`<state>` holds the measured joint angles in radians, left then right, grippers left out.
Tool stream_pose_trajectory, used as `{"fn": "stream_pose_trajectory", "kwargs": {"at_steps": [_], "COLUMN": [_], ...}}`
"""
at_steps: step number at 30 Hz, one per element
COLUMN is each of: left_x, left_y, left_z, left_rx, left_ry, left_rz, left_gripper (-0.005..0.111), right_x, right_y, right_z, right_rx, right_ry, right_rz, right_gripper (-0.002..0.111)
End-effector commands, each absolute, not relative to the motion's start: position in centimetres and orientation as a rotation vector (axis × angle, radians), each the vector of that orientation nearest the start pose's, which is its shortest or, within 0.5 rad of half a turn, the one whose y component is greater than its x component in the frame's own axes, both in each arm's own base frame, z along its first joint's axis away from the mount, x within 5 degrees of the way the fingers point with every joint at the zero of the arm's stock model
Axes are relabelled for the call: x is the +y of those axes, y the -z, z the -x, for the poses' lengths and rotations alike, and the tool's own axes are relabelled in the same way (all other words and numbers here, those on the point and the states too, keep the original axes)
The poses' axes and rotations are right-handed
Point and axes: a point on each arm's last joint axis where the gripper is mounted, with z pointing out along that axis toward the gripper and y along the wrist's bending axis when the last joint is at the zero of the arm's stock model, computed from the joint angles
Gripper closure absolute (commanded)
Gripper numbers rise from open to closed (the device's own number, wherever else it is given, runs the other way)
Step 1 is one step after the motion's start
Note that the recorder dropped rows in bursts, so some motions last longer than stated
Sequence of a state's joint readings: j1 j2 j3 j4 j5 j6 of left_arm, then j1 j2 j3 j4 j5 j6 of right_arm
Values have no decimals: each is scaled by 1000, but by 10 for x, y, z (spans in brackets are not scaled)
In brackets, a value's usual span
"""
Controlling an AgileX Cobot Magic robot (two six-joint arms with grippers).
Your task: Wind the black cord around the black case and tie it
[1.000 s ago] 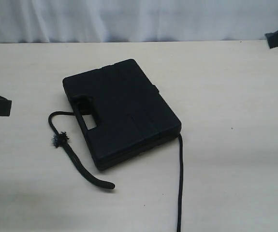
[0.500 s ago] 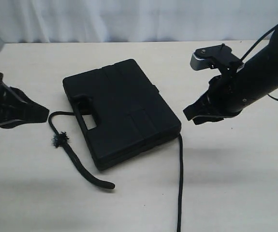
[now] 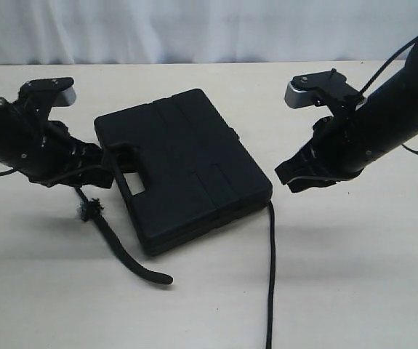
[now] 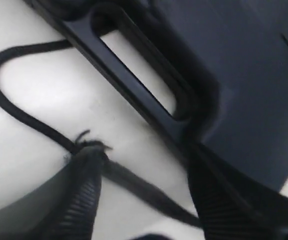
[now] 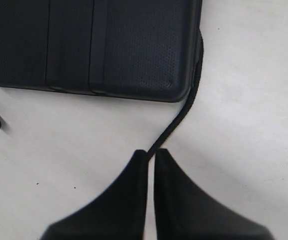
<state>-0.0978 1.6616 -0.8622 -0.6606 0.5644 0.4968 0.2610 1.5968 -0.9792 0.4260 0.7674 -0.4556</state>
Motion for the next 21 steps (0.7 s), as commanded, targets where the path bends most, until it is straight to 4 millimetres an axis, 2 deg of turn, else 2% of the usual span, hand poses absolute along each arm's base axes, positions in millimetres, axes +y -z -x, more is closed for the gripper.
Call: {"fn": "stream_pose_trajectory", "kwargs": {"at_steps": [1, 4, 7, 9, 14, 21], "left_x": [-60, -64, -83, -87, -87, -88], "left_y": [-163, -154, -141, -136, -108, -102], "left_z": [-314, -317, -321, -325, -328, -328], "left_rx": [2654, 2653, 2632, 2592, 2647, 2661], "left_ry": [528, 500, 430, 384, 337, 343], "left_rz": [157, 123, 51, 66, 95, 134], "left_gripper": [55, 55, 55, 56, 56, 57], "right_x": [102, 102, 102, 102, 102, 102], "right_y": [-217, -218, -219, -219, -219, -219], "right_z": [-286, -289, -292, -293, -293, -292], "right_rx": [2709, 2684, 2652, 2649, 2649, 2654], "right_ry": [-429, -416, -400, -399, -399, -408], "right_rz": [623, 610, 577, 576, 576, 569], "right_gripper": [104, 104, 104, 104, 104, 104]}}
